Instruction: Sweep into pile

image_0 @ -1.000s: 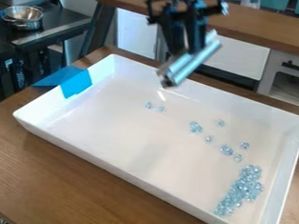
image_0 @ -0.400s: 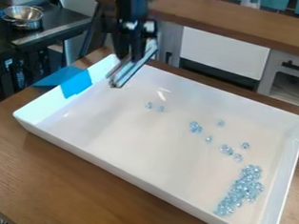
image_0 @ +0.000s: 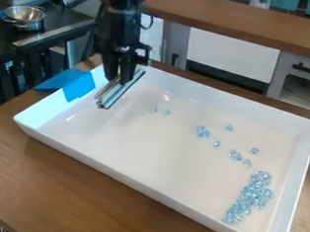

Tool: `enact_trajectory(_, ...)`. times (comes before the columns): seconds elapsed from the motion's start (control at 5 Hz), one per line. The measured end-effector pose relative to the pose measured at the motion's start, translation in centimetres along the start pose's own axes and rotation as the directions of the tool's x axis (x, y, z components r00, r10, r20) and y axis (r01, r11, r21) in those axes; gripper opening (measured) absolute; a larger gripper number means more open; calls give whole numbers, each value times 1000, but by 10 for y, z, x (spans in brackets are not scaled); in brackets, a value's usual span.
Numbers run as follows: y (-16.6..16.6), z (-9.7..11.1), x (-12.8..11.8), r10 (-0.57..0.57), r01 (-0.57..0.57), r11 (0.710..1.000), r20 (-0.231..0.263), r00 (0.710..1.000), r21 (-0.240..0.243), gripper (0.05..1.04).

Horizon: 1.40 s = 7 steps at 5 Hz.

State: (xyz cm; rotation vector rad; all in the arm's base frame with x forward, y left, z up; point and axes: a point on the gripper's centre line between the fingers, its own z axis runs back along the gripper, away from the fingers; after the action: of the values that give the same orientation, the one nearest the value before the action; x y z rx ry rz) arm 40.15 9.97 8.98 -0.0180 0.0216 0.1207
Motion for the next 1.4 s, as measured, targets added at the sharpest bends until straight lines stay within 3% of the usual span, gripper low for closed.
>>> enact_trajectory(0.4, -23, -34, -3, -21, 23, 997, -35, 999, 73, 328)
enact_trajectory(0.8, -42, -42, 2, -17, 22, 993, -40, 999, 119, 328)
enact_trajectory(1.0, -46, -41, 2, -12, 18, 994, -56, 998, 112, 328)
enact_trajectory(1.4, -115, -32, -4, -72, 73, 997, -110, 991, 7, 328)
